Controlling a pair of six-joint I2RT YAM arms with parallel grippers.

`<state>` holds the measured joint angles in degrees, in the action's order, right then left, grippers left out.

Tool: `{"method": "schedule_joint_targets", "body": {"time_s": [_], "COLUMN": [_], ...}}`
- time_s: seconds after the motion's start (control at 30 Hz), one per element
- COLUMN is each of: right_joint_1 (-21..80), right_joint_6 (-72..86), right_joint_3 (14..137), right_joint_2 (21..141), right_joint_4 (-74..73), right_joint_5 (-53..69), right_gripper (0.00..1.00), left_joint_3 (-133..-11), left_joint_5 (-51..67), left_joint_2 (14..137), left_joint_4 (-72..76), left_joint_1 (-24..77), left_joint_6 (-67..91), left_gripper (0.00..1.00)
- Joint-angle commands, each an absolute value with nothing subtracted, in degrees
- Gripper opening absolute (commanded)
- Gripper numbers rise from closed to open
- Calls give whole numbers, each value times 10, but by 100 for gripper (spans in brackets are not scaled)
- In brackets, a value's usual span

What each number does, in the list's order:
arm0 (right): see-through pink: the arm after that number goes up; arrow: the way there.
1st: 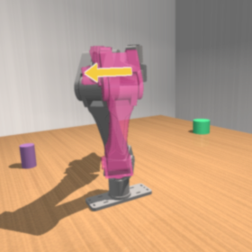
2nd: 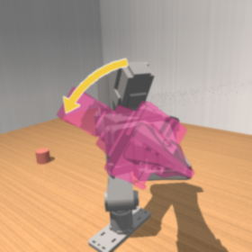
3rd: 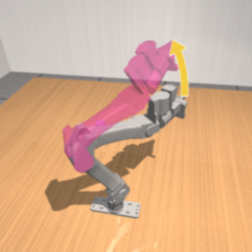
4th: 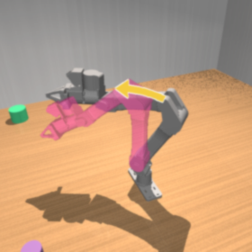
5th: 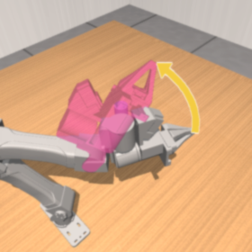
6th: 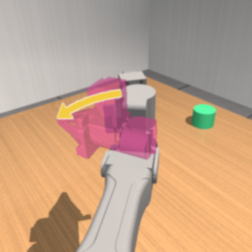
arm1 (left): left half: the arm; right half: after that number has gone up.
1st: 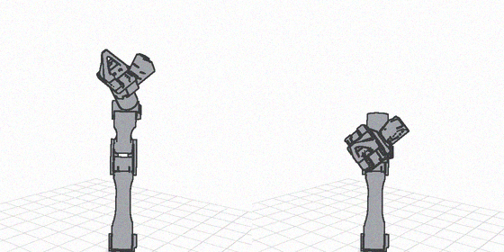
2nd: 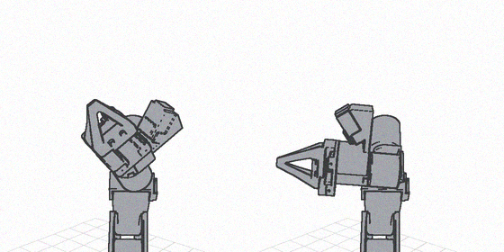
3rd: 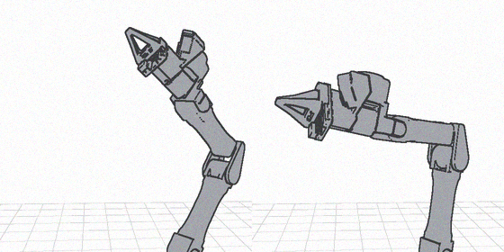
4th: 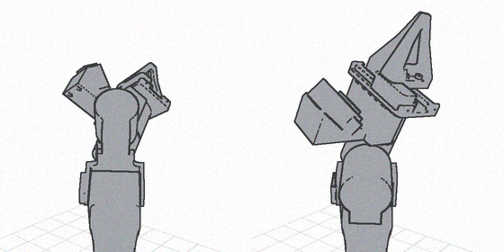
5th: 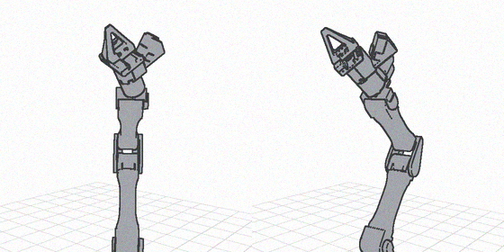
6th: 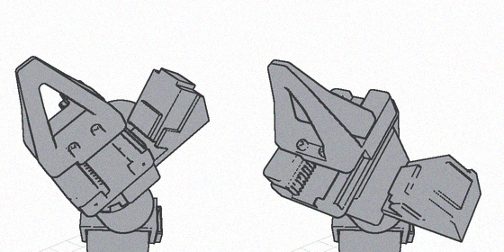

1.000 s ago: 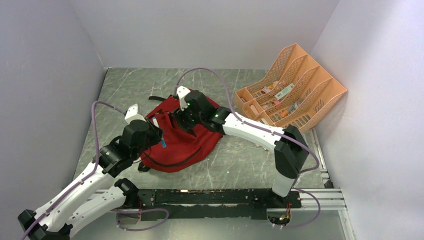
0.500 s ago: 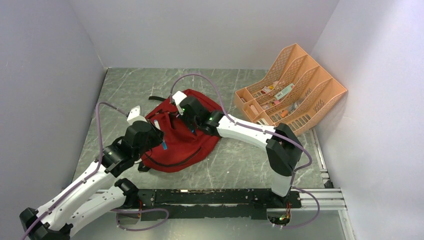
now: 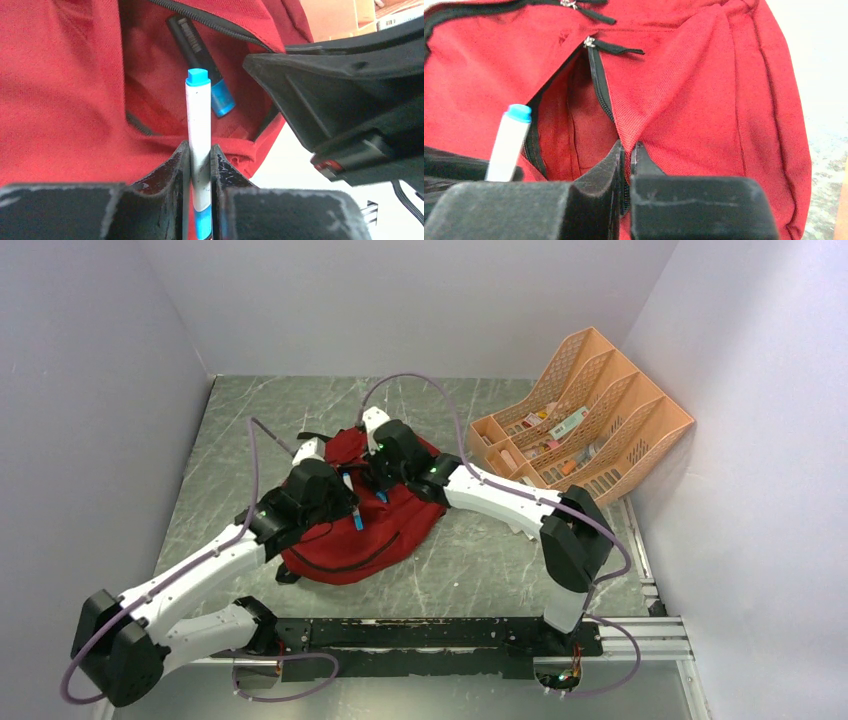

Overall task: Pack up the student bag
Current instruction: Place the stationery in the student bag.

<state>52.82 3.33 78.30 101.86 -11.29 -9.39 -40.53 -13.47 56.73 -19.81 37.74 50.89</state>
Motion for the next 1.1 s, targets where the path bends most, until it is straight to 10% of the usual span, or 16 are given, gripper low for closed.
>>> {"method": "schedule_joint_targets", "body": {"time_s": [0.0,1.07], "right_joint_1": [504,502], "right_joint_6": [78,107], "right_joint_3": [787,771], "right_joint_2": [983,972], "right_joint_4": [-59,-40], "right_joint_5": [-41,-4], "right_gripper": [0,0], "left_joint_3": [-431,-377], "left_joint_5": [-70,105], "left_joint_2": [614,672], "left_joint_4": [-113,42], "left_joint_1": [346,247], "left_joint_6": [515,646], "left_gripper": [5,5]}}
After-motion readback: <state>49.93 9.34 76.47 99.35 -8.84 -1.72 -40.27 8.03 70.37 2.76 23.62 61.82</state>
